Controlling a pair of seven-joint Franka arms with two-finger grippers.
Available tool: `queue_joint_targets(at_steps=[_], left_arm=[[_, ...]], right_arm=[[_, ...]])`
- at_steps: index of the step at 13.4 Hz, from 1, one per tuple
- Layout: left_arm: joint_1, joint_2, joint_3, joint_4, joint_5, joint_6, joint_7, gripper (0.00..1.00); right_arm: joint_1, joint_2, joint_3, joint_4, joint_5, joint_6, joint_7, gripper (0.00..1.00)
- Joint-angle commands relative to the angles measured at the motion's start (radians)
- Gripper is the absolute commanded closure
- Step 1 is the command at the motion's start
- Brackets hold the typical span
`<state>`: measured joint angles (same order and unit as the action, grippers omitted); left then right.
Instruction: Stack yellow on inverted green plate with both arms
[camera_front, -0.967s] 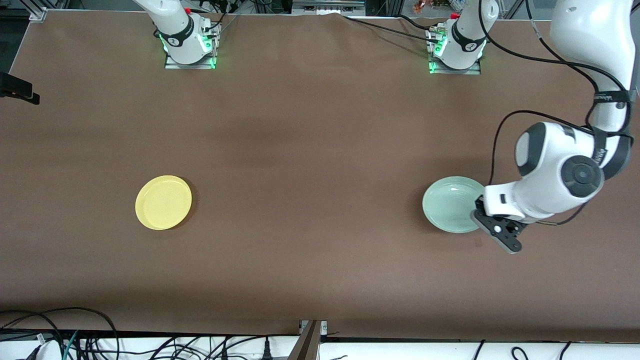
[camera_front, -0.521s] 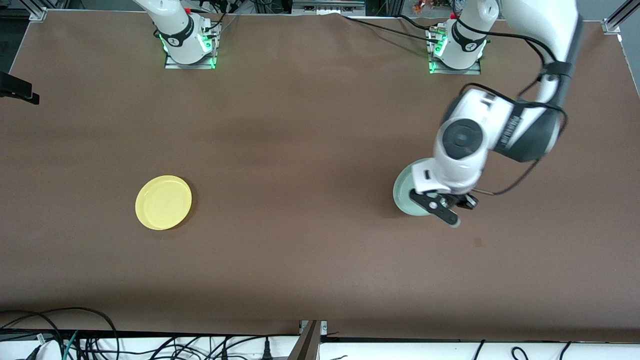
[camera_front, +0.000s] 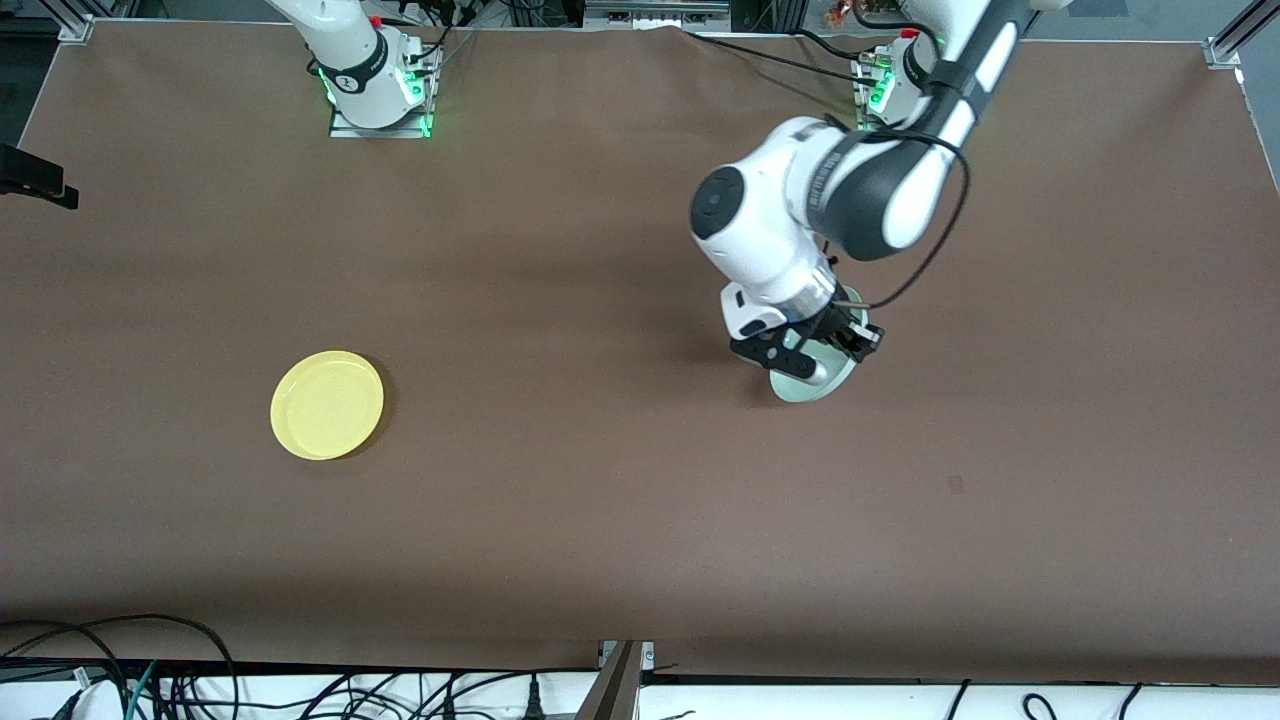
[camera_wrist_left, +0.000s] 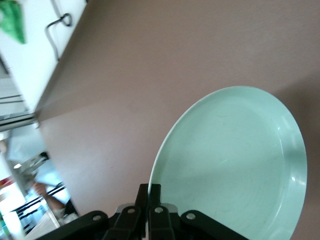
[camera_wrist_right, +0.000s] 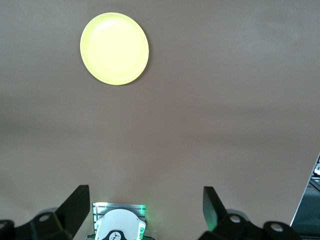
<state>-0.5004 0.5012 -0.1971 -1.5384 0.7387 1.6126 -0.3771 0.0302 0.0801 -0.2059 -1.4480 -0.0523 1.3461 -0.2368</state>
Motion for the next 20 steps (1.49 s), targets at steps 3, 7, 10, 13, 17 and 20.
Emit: queue_joint_targets(at_steps=[3,7,10,13,17,20], left_arm=[[-0.15,0.092,0.024,0.017,0.106,-0.115,-0.276,1.0],[-0.22,0.128,0.027,0.02,0.211,-0.142,-0.295,1.0],[-0.277,0.158,0.027,0.035,0.295,-0.16,-0.365,1.0],[-0.317,0.188,0.027,0.032,0.388,-0.165,-0.47,1.0],[-0.382,0.26,0.031,0.032,0.476,-0.236,-0.569,1.0],[-0.412,0.307,0.031,0.032,0.548,-0.273,-0.568,1.0]], right_arm=[[-0.007,-0.002,0.002,0.006,0.019,0.001,0.008,0.0],[-0.007,0.015,0.002,0.009,0.015,0.005,0.007,0.0],[-0.009,0.053,0.0,0.008,0.015,0.046,0.008,0.0],[-0.019,0.165,-0.007,0.006,0.023,0.123,0.01,0.0],[-0.047,0.331,-0.007,-0.003,0.133,0.238,0.01,0.0],[-0.047,0.461,-0.006,-0.008,0.21,0.355,0.017,0.0]])
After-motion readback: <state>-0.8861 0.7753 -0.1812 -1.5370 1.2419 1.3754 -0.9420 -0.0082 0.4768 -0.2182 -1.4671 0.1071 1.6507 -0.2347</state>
